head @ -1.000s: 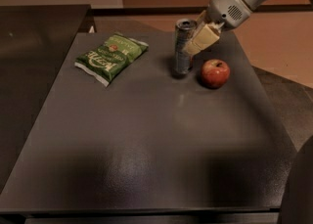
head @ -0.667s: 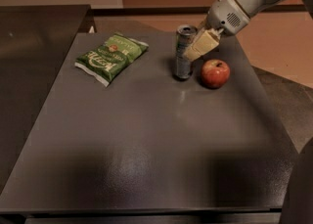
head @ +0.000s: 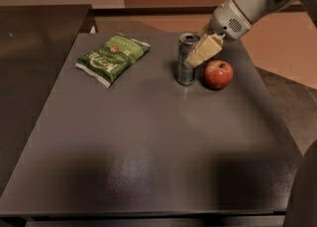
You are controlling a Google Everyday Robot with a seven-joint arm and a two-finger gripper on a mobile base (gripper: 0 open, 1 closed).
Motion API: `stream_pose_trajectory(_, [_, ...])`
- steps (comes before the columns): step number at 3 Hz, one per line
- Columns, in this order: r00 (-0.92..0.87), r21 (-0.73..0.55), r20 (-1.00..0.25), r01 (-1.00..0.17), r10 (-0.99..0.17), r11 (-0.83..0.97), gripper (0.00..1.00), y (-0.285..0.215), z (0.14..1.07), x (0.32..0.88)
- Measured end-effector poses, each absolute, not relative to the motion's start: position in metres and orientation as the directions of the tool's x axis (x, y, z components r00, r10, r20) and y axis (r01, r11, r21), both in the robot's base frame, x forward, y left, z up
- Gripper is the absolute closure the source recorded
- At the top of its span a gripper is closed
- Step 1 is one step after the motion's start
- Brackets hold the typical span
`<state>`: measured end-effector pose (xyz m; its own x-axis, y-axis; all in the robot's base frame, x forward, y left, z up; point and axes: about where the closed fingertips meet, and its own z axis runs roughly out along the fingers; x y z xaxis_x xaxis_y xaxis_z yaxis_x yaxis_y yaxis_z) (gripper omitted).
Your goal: Move redbull can near apple
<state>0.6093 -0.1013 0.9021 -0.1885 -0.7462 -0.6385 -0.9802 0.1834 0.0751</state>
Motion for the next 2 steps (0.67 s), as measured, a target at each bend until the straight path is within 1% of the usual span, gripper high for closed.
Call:
stream_pose_trajectory(1, [-0.188, 0.075, -0.64, -0.98, -0.745, 0.183, 0.0, -0.0992, 0.9005, 0.6109])
stream_pose_trajectory(2, [-0.188, 0.075, -0.64, -0.98, -0.745, 0.183, 0.0, -0.0991, 0.9005, 0.6109])
